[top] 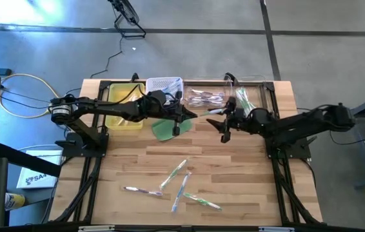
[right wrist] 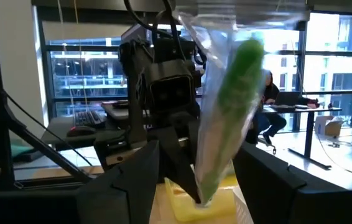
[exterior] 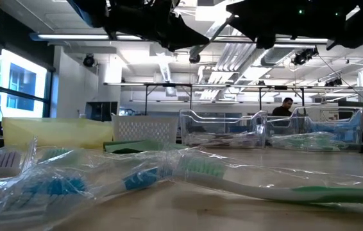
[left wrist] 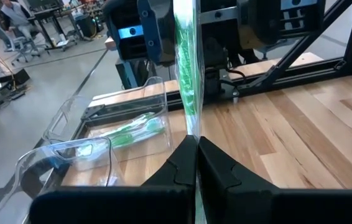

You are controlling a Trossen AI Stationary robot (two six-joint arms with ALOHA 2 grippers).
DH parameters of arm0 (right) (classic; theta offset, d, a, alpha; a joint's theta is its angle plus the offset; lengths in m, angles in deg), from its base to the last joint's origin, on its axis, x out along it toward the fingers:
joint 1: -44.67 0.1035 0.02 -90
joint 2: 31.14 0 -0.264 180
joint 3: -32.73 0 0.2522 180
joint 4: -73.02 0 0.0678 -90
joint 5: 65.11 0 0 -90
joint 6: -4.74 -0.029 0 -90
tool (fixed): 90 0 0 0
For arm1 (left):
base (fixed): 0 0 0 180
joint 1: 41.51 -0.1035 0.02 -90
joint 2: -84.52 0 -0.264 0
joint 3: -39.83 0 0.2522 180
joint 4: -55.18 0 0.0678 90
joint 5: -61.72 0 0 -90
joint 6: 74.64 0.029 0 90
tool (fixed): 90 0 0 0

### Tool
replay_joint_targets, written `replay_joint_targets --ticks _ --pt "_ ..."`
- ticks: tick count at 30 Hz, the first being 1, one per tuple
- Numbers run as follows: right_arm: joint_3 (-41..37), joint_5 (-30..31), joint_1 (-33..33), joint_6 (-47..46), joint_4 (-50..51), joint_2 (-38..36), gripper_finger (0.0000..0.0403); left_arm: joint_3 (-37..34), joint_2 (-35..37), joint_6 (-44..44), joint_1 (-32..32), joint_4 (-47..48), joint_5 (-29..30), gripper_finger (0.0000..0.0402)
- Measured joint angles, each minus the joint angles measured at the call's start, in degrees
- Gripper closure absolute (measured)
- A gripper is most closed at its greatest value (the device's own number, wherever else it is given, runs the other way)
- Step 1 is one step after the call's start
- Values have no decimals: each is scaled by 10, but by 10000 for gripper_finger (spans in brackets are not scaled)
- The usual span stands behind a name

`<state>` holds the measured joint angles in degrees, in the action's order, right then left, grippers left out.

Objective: Pick & Place Toothbrushes
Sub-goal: Put the green toothbrush into the right transparent bin

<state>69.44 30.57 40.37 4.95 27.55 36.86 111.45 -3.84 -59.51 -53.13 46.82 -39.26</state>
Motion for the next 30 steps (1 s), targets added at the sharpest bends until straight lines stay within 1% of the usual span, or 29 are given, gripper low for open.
replay_joint_targets --ticks 3,5,12,15,20,30 --pt "4 0 0 0 0 8 218 0 0 0 0 0 0 402" --pt "4 3 0 0 2 8 235 0 0 0 0 0 0 402" --pt "4 4 0 -6 3 8 330 0 0 1 0 2 0 402" --pt "4 6 0 -5 5 8 360 0 0 1 0 7 0 402" --pt "4 35 2 -1 7 8 362 0 0 2 0 8 2 402" --pt "4 42 2 -1 8 8 362 0 0 2 0 9 3 401"
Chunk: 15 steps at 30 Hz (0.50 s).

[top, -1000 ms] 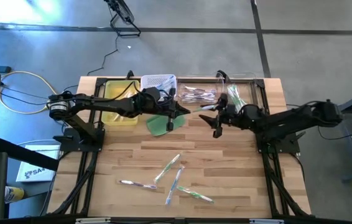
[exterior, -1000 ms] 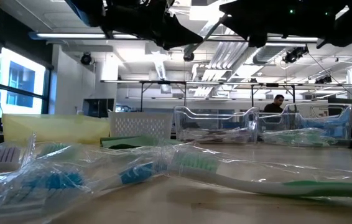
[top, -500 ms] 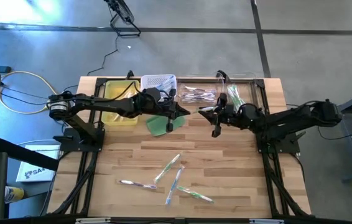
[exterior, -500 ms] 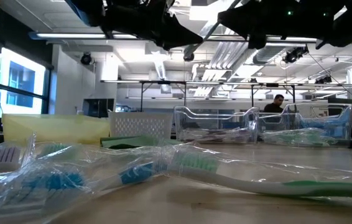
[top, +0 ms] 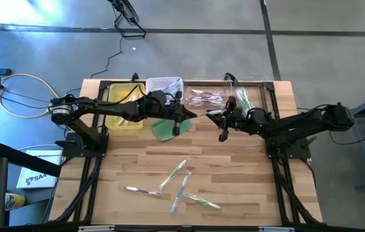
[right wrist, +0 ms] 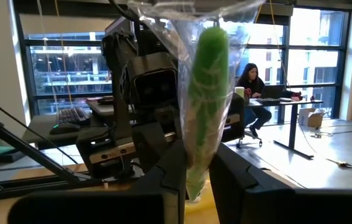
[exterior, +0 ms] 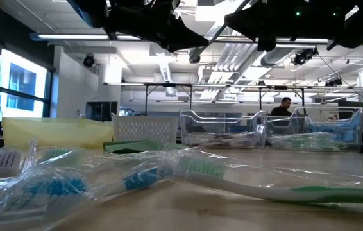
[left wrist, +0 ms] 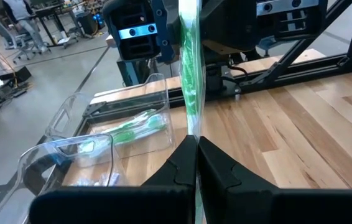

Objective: Pick & Place Toothbrushes
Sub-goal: Put the green toothbrush into the right transparent bin

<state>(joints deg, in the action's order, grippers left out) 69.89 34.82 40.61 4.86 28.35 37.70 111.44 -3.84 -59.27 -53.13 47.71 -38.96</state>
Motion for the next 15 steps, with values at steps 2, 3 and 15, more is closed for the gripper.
replay_joint_targets --ticks 2,3,15 --pt "0 0 0 0 0 0 362 0 0 0 0 0 0 402" --pt "0 0 0 0 0 0 362 0 0 3 0 0 0 401" --pt "0 24 -1 1 26 0 362 -1 3 51 0 5 24 296"
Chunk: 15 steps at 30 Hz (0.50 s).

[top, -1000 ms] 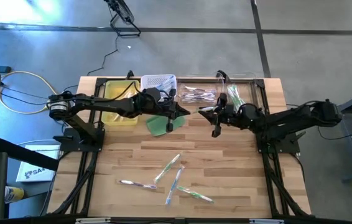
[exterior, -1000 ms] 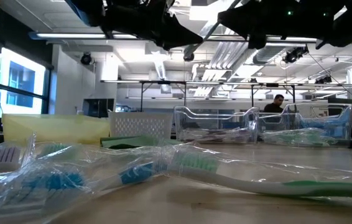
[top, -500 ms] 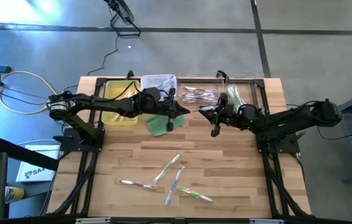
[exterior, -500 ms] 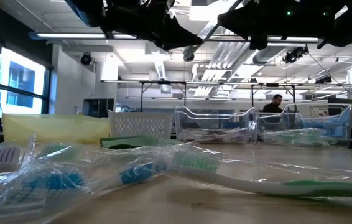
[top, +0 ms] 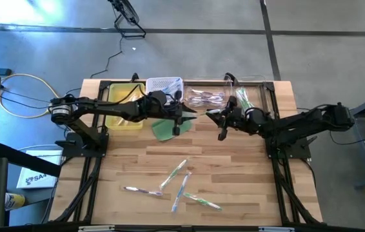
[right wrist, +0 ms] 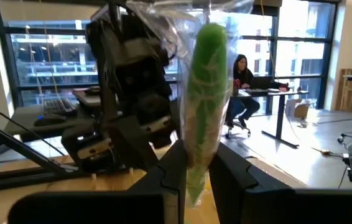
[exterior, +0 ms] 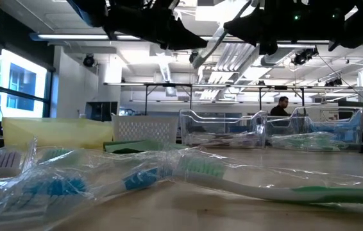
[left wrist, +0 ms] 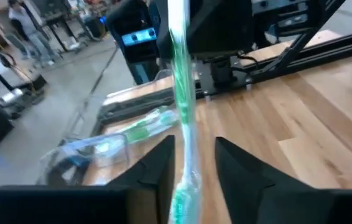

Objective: Pick & Place Toothbrushes
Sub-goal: Put the green toothbrush into the right transparent bin

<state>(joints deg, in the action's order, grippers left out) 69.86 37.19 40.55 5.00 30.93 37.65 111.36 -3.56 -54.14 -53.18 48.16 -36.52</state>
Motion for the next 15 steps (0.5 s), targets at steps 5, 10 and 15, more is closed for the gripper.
replay_joint_targets --ticks 5,10,15 --pt "0 6 0 -3 16 -1 362 0 21 36 -13 0 8 262" --pt "0 86 0 -3 95 -44 362 0 54 38 -33 32 8 257" --pt "0 187 0 -3 224 -117 362 0 83 37 -50 101 9 256"
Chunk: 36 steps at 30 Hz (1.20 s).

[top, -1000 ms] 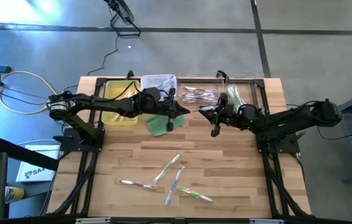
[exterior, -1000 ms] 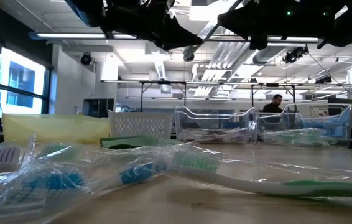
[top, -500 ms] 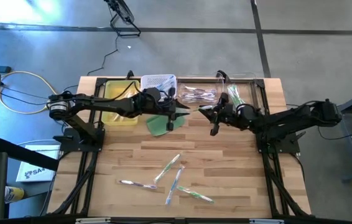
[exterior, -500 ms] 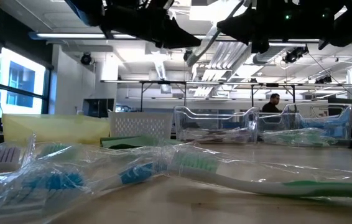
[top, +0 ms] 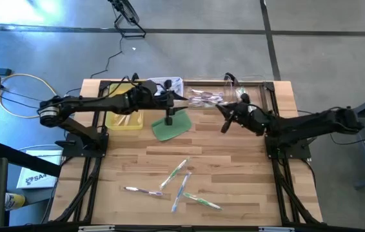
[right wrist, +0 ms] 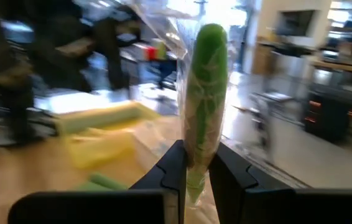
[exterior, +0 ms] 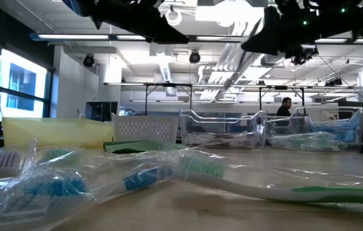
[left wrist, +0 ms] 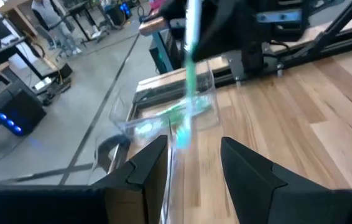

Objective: Pick & Place Toothbrushes
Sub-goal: Put the green toothbrush into the right transparent bin

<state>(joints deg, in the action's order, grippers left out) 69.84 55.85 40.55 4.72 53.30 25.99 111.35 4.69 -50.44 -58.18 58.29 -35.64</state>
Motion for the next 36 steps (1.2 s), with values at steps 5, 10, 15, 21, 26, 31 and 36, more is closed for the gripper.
replay_joint_targets --ticks 5,10,15,21,26,31,36 --pt "2 112 0 -2 108 -71 362 0 7 0 2 28 0 256" --pt "46 208 0 -51 284 -120 362 0 7 0 2 29 0 256" --pt "117 227 -20 -201 524 -136 362 0 7 0 2 28 3 256" --pt "148 158 -97 -339 697 -135 362 0 7 0 2 39 4 256" --pt "148 73 -166 -381 751 -135 362 0 7 0 2 47 5 256" --pt "148 19 -218 -380 750 -135 362 0 7 0 2 48 5 256" --pt "148 -48 -265 -379 750 -124 362 0 7 -3 2 48 5 256"
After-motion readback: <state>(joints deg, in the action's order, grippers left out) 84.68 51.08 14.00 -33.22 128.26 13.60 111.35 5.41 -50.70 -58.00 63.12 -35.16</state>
